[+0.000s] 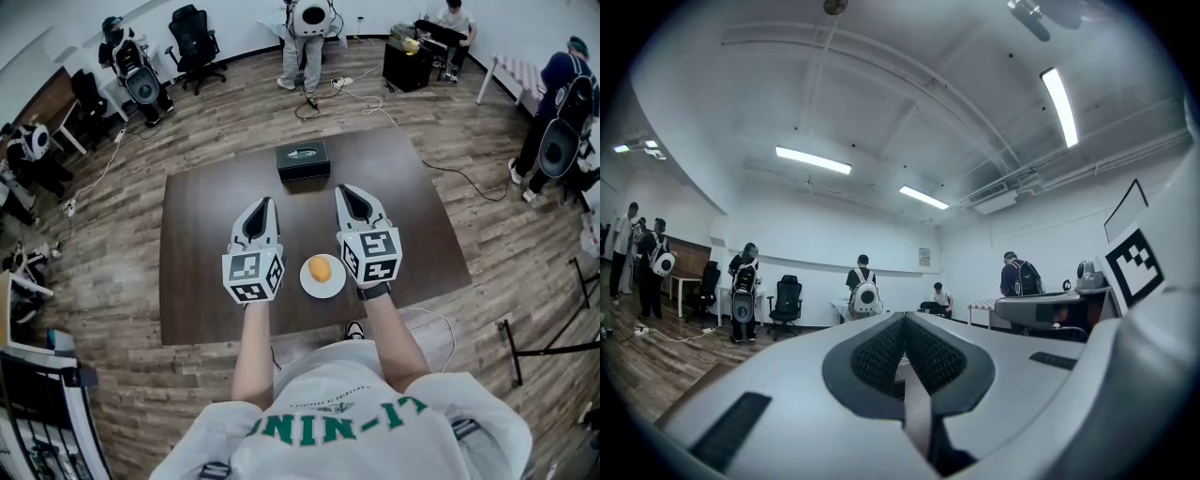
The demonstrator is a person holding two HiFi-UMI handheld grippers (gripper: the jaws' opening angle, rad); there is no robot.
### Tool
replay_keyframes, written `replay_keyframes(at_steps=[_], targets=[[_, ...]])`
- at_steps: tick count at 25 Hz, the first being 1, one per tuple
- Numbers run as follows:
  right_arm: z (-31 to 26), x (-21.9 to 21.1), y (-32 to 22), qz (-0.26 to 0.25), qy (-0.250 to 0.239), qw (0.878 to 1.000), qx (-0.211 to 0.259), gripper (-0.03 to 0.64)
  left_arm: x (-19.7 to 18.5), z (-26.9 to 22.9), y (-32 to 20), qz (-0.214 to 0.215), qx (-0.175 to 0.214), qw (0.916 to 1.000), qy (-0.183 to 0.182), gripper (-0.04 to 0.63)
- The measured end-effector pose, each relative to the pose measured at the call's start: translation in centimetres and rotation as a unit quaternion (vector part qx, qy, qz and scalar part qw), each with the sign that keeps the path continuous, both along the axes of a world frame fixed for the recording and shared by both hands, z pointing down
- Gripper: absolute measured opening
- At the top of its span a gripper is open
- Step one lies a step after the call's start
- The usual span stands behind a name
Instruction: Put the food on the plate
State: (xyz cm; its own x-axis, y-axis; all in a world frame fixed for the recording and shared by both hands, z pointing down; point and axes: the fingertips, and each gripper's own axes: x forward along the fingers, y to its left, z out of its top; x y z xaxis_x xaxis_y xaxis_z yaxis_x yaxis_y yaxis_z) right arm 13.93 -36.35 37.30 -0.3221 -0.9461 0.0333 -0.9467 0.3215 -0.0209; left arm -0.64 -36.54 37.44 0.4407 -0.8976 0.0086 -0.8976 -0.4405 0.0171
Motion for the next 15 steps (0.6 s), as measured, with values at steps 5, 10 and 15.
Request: replay_keyframes(at_steps=[5, 10, 15], targets=[[0.2, 0.3, 0.2, 0.002, 0.004, 1.0, -0.001, 0.017, 0.3, 0.1, 0.2, 0.001, -0.001, 1.0, -0.002, 0.014], [0.8, 0.3, 0.6, -0.011, 0.003, 1.0, -0.006, 0.017, 0.6, 0.9, 0.6, -0.001, -0.009, 1.0, -0.001, 0.014], [1.5, 0.3, -0.1, -0.029, 0.006, 0.999, -0.019, 0.017, 1.4, 1.5, 0.0, -0.004, -0.02, 0.9998, -0.004, 0.014]])
